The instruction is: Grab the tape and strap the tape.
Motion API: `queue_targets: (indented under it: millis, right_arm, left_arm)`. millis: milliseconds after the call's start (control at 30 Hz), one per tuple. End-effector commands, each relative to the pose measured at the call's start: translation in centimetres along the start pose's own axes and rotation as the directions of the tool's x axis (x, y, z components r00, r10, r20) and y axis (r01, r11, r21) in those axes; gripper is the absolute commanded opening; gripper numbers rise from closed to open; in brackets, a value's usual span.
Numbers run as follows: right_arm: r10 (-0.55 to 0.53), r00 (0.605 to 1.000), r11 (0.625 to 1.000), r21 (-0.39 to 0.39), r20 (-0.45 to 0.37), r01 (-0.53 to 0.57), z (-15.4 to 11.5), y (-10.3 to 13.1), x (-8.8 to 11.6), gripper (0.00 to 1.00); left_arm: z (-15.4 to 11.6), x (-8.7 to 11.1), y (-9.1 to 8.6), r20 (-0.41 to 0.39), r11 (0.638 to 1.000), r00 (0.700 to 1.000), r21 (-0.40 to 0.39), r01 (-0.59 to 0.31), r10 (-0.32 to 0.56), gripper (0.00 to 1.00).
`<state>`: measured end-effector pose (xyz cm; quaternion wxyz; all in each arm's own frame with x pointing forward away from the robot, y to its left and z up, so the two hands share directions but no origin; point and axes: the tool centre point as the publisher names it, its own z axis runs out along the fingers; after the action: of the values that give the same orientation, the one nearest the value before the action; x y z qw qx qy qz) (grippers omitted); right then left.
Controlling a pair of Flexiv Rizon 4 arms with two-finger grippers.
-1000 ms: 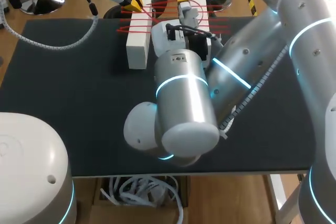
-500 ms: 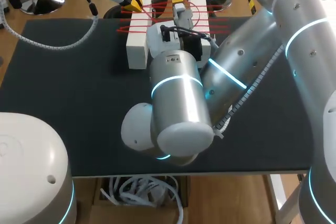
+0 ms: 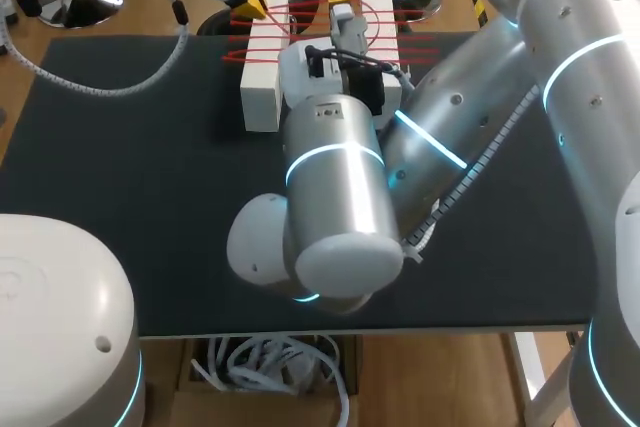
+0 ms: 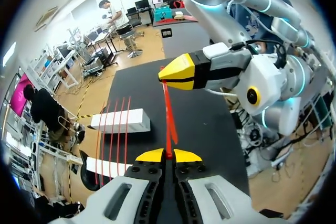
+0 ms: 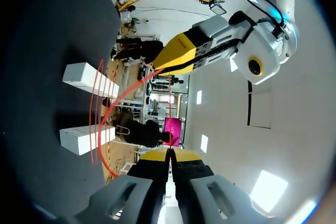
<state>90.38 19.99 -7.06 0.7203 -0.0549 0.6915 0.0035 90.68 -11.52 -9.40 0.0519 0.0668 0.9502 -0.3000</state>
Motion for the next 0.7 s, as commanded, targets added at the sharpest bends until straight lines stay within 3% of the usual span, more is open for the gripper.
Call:
queue_targets:
  millis: [33,367,700]
  right_arm:
    - [-0.003,1.000,1.000,0.003,0.002,0.003,0.7,-0.2,-0.2,0.00]
    - [-0.023,0.999,1.000,-0.009,0.027,0.023,2.2,-0.4,-0.4,0.00]
    - [-0.028,1.000,1.000,-0.008,0.013,0.028,1.8,-0.9,-0.4,0.00]
  left_arm:
    - [0.3,-0.3,-0.2,0.003,1.000,1.000,0.001,0.011,-0.011,0.00]
    - [0.5,-0.4,-0.3,0.014,1.000,1.000,0.006,0.016,-0.016,0.00]
    - [0.5,-0.4,-0.3,0.014,1.000,1.000,0.006,0.016,-0.016,0.00]
